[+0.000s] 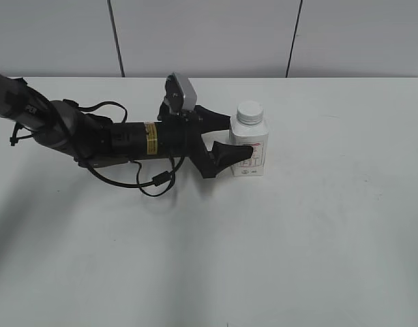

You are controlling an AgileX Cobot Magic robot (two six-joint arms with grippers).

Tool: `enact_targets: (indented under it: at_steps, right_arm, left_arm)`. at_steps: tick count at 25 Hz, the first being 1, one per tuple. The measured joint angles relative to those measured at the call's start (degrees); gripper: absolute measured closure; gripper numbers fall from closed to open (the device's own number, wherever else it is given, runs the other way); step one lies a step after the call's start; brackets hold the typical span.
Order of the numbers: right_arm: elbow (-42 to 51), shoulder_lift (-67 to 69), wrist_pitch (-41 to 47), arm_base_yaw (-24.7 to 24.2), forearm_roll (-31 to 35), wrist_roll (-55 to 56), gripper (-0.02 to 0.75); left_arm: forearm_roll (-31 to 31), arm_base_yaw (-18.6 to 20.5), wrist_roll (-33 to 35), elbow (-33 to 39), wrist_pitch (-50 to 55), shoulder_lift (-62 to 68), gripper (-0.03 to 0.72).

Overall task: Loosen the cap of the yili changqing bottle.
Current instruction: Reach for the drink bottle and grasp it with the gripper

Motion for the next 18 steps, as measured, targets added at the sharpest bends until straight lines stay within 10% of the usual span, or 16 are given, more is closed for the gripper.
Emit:
enact_targets:
  at_steps: [18]
  right_arm:
    - [-1.86,3.30,-1.34,0.00,0.00,0.00,0.146]
  left_arm:
    - [0.68,-0.05,-0.38,-0.07,0.76,0.04,0.266]
